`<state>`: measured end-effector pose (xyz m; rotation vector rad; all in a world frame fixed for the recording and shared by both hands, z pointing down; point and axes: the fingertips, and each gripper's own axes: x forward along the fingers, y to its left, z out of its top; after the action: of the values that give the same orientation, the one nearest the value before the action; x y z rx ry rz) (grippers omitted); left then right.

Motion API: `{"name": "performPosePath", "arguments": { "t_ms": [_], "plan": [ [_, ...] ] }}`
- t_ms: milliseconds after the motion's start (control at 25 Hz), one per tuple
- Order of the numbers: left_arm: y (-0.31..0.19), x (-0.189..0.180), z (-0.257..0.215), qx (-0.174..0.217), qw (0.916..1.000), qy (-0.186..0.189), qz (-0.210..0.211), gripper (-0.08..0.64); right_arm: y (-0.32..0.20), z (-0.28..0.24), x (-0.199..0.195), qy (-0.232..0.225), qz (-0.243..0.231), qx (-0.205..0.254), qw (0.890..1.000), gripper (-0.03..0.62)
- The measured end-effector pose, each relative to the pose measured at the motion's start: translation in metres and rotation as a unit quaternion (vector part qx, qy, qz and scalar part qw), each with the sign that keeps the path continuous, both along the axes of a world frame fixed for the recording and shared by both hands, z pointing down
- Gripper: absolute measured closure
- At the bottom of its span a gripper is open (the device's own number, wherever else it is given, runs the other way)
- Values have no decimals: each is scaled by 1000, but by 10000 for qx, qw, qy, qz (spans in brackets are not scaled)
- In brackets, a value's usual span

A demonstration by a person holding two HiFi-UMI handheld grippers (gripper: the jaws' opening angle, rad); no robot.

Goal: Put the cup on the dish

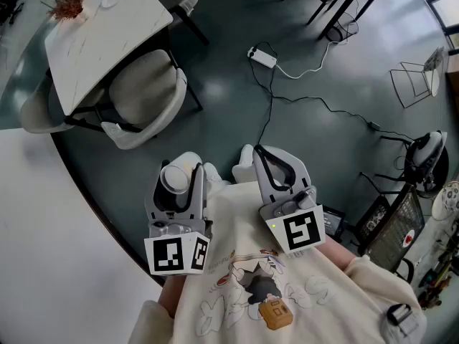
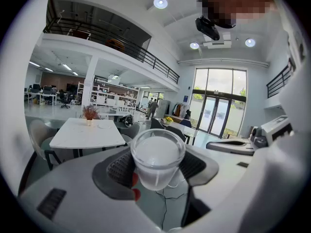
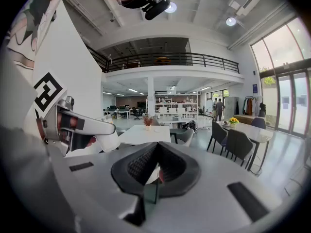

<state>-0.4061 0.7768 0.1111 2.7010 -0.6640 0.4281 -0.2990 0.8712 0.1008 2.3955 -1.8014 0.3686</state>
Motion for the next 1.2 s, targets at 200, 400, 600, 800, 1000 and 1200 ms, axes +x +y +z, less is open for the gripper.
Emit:
{"name": "performPosePath", "arguments": {
  "t_ms": [200, 400, 600, 800, 1000, 1200],
  "plan": [
    [6, 4, 1, -19, 9999, 35, 118, 290, 0, 3, -4, 45, -103, -105, 9999, 588],
    [15, 14, 4, -43, 9997, 24, 219, 289, 9, 1, 4, -83, -13, 49, 10000, 586],
    [23, 31, 6, -82, 9998, 15, 181, 288, 18, -1, 24, -73, 46, 203, 9998, 586],
    [33, 48, 22, -190, 9998, -28, 10, 290, 25, 15, 44, -328, -76, 107, 9994, 586],
    [30, 64, 32, -357, 9993, -140, 9, 290, 28, 27, 62, -495, -19, -43, 9988, 586],
    [-2, 92, 45, -496, 9983, -280, 81, 288, -1, 40, 92, -508, 34, -270, 9983, 586]
  ]
}}
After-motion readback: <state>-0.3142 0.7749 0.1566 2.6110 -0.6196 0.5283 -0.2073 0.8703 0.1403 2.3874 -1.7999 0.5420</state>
